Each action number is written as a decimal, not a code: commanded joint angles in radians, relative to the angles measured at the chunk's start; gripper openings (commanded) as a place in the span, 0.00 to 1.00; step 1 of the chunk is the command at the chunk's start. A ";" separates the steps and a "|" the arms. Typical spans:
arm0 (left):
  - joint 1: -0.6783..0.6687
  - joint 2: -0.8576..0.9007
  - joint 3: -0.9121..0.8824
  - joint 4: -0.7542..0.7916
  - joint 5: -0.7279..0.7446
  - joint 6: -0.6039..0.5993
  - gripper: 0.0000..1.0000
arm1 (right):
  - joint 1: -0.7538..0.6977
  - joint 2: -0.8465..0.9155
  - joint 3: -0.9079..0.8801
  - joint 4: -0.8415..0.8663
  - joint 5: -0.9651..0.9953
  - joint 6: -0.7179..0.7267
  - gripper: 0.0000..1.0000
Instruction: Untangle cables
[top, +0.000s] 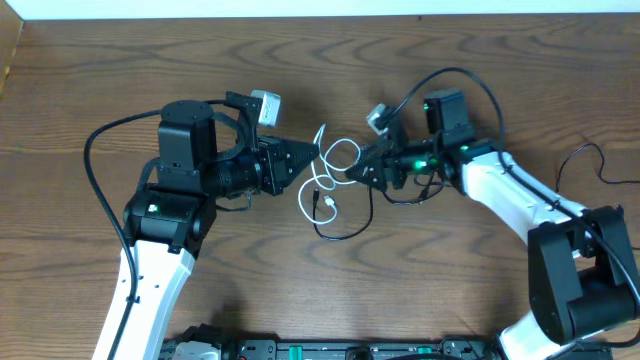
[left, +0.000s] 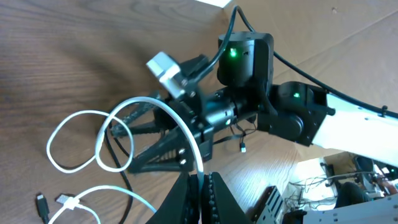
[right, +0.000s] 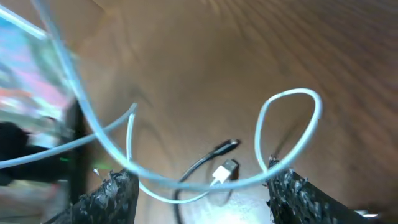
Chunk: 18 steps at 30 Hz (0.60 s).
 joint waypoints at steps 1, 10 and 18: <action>0.002 0.004 0.006 -0.002 0.012 0.029 0.08 | 0.050 -0.087 0.002 -0.013 0.153 -0.127 0.61; 0.002 0.004 0.006 -0.001 0.012 0.028 0.08 | 0.092 -0.322 0.002 -0.256 0.200 -0.378 0.69; 0.002 0.004 0.006 0.117 0.035 -0.087 0.08 | 0.092 -0.362 0.002 -0.348 0.166 -0.425 0.69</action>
